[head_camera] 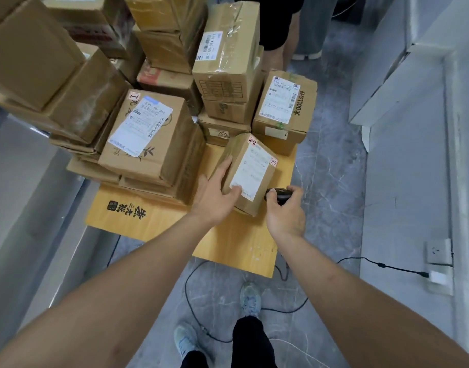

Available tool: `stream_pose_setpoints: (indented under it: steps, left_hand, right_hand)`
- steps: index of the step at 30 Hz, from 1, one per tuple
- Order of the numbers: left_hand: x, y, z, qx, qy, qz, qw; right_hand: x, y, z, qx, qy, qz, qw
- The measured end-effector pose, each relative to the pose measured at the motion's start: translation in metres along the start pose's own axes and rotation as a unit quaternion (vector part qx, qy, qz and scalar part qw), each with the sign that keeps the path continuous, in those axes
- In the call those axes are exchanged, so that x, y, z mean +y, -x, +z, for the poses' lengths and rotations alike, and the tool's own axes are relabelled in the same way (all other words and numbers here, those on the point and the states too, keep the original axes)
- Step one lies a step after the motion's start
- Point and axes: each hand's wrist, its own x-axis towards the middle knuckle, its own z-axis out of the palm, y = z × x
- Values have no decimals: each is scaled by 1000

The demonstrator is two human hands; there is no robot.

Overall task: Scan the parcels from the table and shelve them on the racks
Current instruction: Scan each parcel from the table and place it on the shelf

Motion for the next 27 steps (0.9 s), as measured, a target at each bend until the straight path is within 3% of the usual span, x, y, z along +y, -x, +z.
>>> stream_pose_setpoints:
  steps: [6,9,13,20,27]
  left_hand:
    - [-2,-6,-10,-125,-16,14,992]
    - [-3,4,-12,-141,-46,42,988]
    - [-14,26,-16,-143,-90,63,984]
    - [-28,80,-34,-118,-44,116,985]
    - [-45,147,-70,-47,-8,150,988]
  right_hand:
    - [1,-5,-10,3,-8,-1,1000]
    - [-2,0,-19,14,-1,-4,1000]
    - [-16,18,-39,41,-13,-22,999]
    - [-42,80,-55,20,-106,-64,992]
    - [-51,155,-54,10,-190,-91,978]
